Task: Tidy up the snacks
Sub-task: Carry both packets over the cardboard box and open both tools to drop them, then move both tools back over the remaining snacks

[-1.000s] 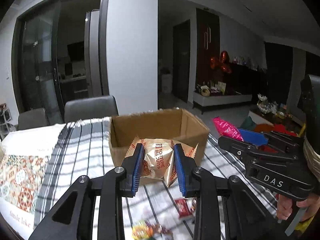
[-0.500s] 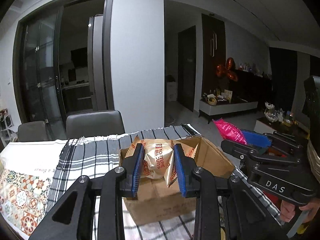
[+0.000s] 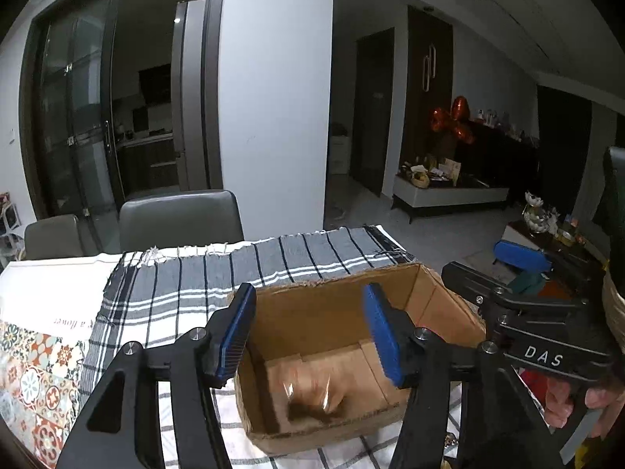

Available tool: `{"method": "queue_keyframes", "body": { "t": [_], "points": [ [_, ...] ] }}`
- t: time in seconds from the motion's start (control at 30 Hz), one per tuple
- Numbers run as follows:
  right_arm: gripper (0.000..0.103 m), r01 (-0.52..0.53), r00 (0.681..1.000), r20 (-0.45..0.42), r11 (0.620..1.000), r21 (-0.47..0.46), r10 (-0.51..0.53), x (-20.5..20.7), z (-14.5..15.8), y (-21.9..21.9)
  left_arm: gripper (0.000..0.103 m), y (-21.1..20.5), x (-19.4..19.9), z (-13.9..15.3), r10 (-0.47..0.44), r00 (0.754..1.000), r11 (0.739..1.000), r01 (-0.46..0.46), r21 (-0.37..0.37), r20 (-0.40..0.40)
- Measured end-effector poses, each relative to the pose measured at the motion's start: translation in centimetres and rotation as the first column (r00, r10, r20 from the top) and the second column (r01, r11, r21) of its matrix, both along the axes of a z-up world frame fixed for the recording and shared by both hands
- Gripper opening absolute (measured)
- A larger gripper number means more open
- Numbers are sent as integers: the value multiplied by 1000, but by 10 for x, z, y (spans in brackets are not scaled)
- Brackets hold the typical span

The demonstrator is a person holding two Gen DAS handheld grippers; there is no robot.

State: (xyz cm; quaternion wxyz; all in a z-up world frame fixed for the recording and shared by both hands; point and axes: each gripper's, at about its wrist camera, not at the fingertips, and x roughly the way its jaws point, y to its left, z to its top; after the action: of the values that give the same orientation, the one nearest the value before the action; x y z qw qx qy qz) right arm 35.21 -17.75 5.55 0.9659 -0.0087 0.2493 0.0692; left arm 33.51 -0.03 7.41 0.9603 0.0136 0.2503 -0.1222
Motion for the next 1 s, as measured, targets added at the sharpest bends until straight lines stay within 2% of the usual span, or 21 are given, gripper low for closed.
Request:
{"method": "queue_keyframes", "body": {
  "t": [0.17, 0.3, 0.47, 0.6, 0.77, 0.87, 1.0],
  "points": [
    [80, 0, 1000, 12, 1000, -4, 0, -26, 0, 0, 63, 2, -29, 2, 16, 1000, 999, -16, 29, 9],
    [80, -16, 999, 36, 999, -28, 17, -55, 3, 5, 63, 7, -54, 3, 27, 1000, 999, -27, 35, 15],
    [80, -47, 996, 68, 998, -38, 50, -86, 9, 10, 63, 16, -89, 4, 28, 999, 999, -28, 16, 25],
    [80, -71, 994, 79, 997, -8, 72, -117, 11, 13, 63, 19, -115, 2, 9, 1000, 1000, -9, 7, 18],
    [80, -74, 995, 71, 997, 6, 73, -151, -5, 14, 63, 19, -151, -8, -7, 1000, 1000, 7, 17, 13],
    [80, -81, 996, 47, 997, 13, 80, -174, -19, 13, 63, 15, -172, -18, -14, 1000, 999, 13, 48, 11],
    [80, -80, 996, 34, 997, -17, 81, -200, -38, 11, 63, 12, -200, -36, -21, 1000, 997, 21, 80, 2]
  ]
}}
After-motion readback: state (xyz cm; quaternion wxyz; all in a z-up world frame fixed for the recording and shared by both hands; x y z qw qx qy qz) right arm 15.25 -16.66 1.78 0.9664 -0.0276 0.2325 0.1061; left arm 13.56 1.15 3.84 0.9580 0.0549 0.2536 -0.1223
